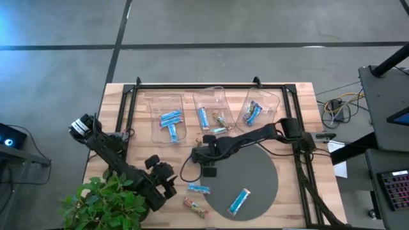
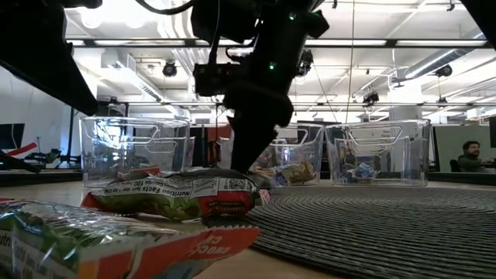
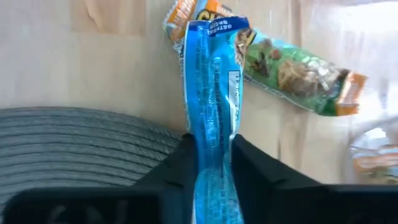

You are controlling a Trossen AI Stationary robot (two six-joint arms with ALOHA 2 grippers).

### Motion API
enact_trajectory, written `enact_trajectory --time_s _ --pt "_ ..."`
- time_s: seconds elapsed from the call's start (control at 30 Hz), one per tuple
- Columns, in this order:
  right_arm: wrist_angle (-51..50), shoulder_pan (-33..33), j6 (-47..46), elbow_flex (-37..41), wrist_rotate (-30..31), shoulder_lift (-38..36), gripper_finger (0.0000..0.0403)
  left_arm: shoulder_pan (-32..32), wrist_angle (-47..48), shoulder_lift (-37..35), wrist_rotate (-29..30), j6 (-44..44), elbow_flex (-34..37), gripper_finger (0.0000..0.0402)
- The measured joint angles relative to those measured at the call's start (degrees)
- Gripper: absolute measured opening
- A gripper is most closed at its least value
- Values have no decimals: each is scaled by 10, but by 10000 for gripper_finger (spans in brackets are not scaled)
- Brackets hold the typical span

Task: Pick and place Granola Bars by type
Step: Put the blue granola bar into the right transparent bin

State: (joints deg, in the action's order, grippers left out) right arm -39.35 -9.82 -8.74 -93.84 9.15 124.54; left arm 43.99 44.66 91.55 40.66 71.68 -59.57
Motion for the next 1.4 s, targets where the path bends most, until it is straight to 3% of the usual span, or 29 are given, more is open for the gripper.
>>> enact_trajectory --time_s 0.17,0.3,0.47,0.57,0.63,0.77,1.0,1.23,1.4 --pt "-14 -1 16 -16 16 -53 33 0 0 0 0 1 0 186" --pt "-60 0 -36 -21 94 -136 31 0 -1 0 1 5 0 186" --pt "-180 31 -277 -13 256 -270 32 0 -2 0 31 21 0 186" --pt "-258 76 -430 13 308 -347 33 -3 -2 0 62 38 0 186" --pt "-276 111 -458 42 305 -396 33 -7 -3 0 79 47 0 186" --pt "-305 183 -468 125 226 -471 33 -20 -3 0 84 53 0 186" --pt "-296 267 -564 292 100 -534 33 -39 -7 0 69 70 -4 186" --pt "-286 268 -565 330 117 -574 33 -49 -7 0 19 97 -11 186" --pt "-248 268 -451 313 161 -595 43 -54 -8 0 -1 97 -11 186"
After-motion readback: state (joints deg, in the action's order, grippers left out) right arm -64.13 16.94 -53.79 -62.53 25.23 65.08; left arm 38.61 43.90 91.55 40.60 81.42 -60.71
